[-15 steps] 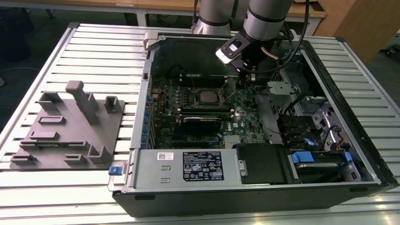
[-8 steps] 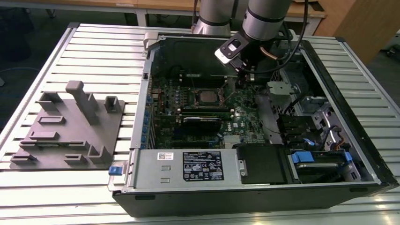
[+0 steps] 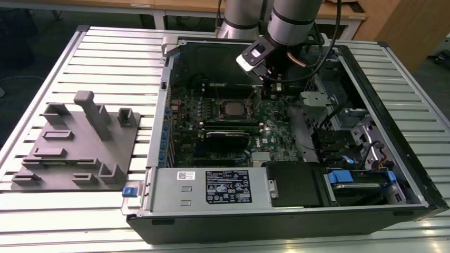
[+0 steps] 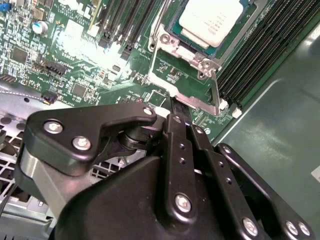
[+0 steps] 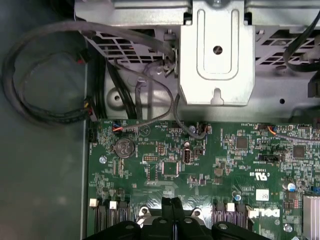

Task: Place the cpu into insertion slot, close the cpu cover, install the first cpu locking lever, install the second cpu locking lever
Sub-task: 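Close the cpu cover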

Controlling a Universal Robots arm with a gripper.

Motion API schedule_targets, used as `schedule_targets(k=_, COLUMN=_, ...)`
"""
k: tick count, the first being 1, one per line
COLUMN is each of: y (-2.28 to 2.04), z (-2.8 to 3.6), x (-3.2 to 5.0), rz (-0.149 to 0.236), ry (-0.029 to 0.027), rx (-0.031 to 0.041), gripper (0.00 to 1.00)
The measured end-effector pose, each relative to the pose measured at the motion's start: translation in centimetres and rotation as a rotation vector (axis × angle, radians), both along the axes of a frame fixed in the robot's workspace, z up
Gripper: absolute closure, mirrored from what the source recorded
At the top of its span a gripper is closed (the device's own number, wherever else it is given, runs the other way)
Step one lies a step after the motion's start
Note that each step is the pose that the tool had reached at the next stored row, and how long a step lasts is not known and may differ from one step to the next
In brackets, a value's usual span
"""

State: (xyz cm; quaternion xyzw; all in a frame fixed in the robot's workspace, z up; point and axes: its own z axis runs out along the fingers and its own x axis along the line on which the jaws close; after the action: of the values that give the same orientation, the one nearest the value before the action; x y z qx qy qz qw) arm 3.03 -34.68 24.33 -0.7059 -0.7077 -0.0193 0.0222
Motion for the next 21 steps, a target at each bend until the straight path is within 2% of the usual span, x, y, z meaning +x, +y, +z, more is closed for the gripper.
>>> schedule_targets(k=2, y=0.0, z=0.0, x=0.0, rz=0.0, ry=0.0, rx=0.0, gripper=0.89)
schedule_targets(k=4, y=0.0, z=-0.39, x=-0.39, rz=0.0, ry=0.0012, rx=0.0, gripper=0.89)
schedule_targets(k=21, y=0.0, z=-0.19, x=-0.48, rz=0.0, ry=0.0012, rx=0.0001, gripper=0.89)
